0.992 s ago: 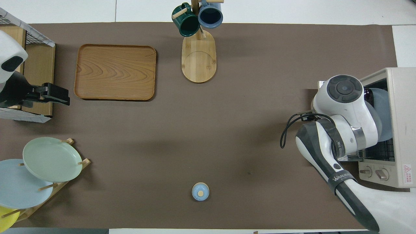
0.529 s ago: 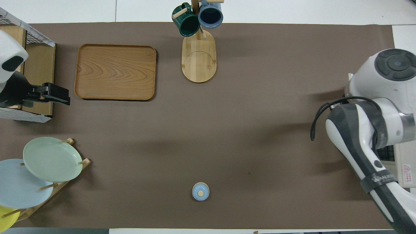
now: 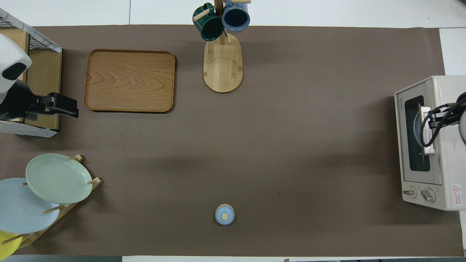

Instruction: Put eggplant into oven

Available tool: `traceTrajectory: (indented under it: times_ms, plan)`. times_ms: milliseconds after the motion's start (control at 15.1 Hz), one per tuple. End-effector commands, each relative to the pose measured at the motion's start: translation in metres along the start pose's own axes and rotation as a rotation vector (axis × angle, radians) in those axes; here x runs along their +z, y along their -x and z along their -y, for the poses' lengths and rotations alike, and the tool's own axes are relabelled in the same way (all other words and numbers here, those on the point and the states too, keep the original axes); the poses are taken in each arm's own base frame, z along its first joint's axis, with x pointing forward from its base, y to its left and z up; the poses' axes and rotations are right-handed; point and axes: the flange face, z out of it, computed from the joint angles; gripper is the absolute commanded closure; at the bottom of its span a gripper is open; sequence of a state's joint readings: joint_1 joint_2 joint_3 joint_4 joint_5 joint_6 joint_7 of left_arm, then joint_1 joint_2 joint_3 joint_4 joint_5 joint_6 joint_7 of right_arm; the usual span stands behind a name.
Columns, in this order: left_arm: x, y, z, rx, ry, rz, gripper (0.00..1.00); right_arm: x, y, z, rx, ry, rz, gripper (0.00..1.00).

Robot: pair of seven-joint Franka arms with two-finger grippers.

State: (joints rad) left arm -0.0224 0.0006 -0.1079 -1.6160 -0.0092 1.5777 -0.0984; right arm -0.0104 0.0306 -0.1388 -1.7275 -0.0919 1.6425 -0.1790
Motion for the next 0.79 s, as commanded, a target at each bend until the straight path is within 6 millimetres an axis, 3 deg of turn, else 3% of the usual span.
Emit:
traceTrajectory:
  times_ms: [0,198,264,331,397,595,727]
  plan:
    - [-0.004,0.005,0.000,-0.006,0.012,0.002,0.00,-0.031,0.000,0.010,-0.020,-0.041,-0.008,0.77]
    - [-0.004,0.005,0.000,-0.006,0.013,0.001,0.00,-0.029,0.003,0.006,-0.010,-0.048,0.004,0.63]
    - [-0.004,0.005,0.000,-0.006,0.012,0.002,0.00,-0.028,0.004,0.007,-0.013,-0.048,0.006,0.47]
    - [-0.004,0.005,0.000,-0.006,0.013,0.001,0.00,-0.029,0.003,0.011,-0.019,-0.047,0.002,0.09]
    - [-0.004,0.005,0.000,-0.006,0.012,0.002,0.00,-0.032,0.001,0.014,-0.020,-0.046,-0.003,0.00]
    - [-0.004,0.005,0.000,-0.006,0.012,0.002,0.00,-0.028,0.003,0.018,0.028,-0.094,0.010,0.00]
    - [-0.004,0.005,0.000,-0.006,0.012,0.002,0.00,-0.027,0.014,0.033,0.004,-0.092,0.016,0.00]
